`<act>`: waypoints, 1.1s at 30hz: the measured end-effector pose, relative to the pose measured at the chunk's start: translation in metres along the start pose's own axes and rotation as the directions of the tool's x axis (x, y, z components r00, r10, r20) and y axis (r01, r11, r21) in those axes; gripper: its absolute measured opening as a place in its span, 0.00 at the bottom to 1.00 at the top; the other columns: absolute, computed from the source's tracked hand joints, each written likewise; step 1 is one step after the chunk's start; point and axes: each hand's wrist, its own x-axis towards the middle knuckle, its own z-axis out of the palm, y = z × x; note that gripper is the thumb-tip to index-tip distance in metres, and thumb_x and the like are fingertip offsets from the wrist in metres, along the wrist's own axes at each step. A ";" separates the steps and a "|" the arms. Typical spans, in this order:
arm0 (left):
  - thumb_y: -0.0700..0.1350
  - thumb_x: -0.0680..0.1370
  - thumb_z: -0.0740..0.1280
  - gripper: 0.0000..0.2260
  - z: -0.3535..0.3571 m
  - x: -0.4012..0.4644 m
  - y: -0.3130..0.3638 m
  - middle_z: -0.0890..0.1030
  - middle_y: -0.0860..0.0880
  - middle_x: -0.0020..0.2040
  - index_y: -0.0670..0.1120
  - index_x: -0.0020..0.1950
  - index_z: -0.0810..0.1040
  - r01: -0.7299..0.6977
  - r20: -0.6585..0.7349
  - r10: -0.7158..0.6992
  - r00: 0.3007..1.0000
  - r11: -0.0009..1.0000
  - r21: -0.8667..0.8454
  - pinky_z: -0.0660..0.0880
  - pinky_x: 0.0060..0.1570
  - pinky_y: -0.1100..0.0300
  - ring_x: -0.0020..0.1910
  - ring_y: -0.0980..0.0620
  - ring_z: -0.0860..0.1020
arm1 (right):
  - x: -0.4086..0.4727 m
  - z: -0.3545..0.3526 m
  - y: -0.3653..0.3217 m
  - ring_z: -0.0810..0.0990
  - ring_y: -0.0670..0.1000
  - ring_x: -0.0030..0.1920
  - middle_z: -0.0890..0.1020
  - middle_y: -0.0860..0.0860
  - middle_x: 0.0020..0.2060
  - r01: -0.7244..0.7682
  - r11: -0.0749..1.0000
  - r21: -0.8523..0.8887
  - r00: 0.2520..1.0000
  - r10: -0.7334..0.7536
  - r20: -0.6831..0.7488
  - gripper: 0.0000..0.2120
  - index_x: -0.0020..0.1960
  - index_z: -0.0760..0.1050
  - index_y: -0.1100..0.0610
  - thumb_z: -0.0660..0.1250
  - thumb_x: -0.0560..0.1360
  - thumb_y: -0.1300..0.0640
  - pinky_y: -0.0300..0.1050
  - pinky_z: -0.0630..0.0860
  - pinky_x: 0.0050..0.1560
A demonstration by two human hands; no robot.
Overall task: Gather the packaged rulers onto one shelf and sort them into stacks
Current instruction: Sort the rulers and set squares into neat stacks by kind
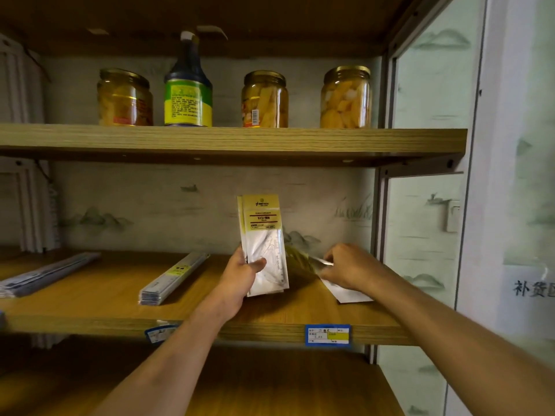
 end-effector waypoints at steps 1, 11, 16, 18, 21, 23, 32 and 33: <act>0.36 0.80 0.63 0.19 0.000 -0.001 0.000 0.80 0.45 0.61 0.48 0.71 0.69 0.004 0.008 -0.004 1.000 1.000 0.005 0.78 0.52 0.48 0.56 0.45 0.80 | 0.000 -0.003 0.004 0.80 0.51 0.41 0.82 0.51 0.45 -0.013 1.000 0.005 1.000 0.014 -0.017 0.12 0.55 0.80 0.55 0.68 0.74 0.51 0.46 0.79 0.42; 0.37 0.80 0.63 0.19 0.001 -0.007 0.003 0.80 0.47 0.58 0.49 0.70 0.69 0.016 0.032 -0.017 0.999 0.999 0.030 0.78 0.49 0.50 0.54 0.48 0.80 | -0.010 -0.022 0.017 0.85 0.56 0.43 0.84 0.54 0.45 -0.097 0.540 0.836 0.992 0.122 0.036 0.10 0.57 0.77 0.55 0.65 0.77 0.62 0.51 0.81 0.45; 0.36 0.80 0.62 0.17 0.001 -0.006 0.003 0.83 0.47 0.56 0.50 0.67 0.71 0.000 0.091 -0.004 0.996 0.999 0.049 0.79 0.53 0.48 0.53 0.48 0.82 | -0.011 -0.006 -0.019 0.86 0.51 0.44 0.85 0.52 0.46 -0.005 0.458 0.889 1.000 0.005 0.004 0.06 0.53 0.78 0.53 0.66 0.77 0.60 0.48 0.82 0.44; 0.35 0.80 0.61 0.17 0.003 -0.008 0.003 0.82 0.50 0.56 0.53 0.64 0.71 -0.027 0.106 0.019 0.994 0.997 0.076 0.78 0.54 0.50 0.55 0.49 0.81 | -0.006 0.009 -0.026 0.85 0.48 0.45 0.85 0.49 0.47 0.022 0.548 0.836 0.999 0.009 -0.032 0.06 0.52 0.78 0.51 0.69 0.76 0.57 0.48 0.82 0.48; 0.34 0.80 0.60 0.17 0.004 -0.009 0.003 0.82 0.49 0.56 0.56 0.60 0.72 -0.033 0.111 0.026 0.994 0.997 0.067 0.77 0.57 0.47 0.55 0.48 0.81 | 0.001 0.025 -0.031 0.83 0.47 0.47 0.83 0.48 0.49 0.021 0.709 0.705 0.995 0.053 -0.083 0.13 0.57 0.77 0.51 0.72 0.73 0.52 0.49 0.82 0.48; 0.37 0.80 0.63 0.16 0.003 -0.008 0.002 0.82 0.48 0.57 0.57 0.59 0.72 -0.051 0.138 0.041 0.990 0.996 0.067 0.77 0.59 0.46 0.55 0.47 0.82 | 0.004 0.031 -0.034 0.82 0.47 0.49 0.83 0.48 0.51 0.031 0.760 0.649 0.989 0.071 -0.131 0.16 0.58 0.78 0.52 0.73 0.71 0.49 0.48 0.82 0.48; 0.40 0.78 0.66 0.18 -0.002 -0.008 -0.001 0.81 0.49 0.60 0.56 0.65 0.72 -0.122 0.155 0.103 0.982 0.986 0.112 0.75 0.61 0.43 0.58 0.49 0.80 | 0.003 0.012 -0.019 0.78 0.40 0.44 0.80 0.43 0.45 0.085 0.862 0.500 0.983 0.008 -0.181 0.15 0.53 0.78 0.50 0.73 0.70 0.45 0.35 0.76 0.43; 0.39 0.79 0.65 0.18 -0.002 -0.007 -0.001 0.81 0.49 0.59 0.55 0.65 0.72 -0.108 0.132 0.093 0.987 0.988 0.111 0.74 0.62 0.42 0.58 0.48 0.79 | 0.005 0.008 -0.008 0.79 0.44 0.47 0.81 0.45 0.47 0.062 0.879 0.473 0.981 0.034 -0.193 0.13 0.53 0.79 0.51 0.72 0.72 0.47 0.40 0.78 0.47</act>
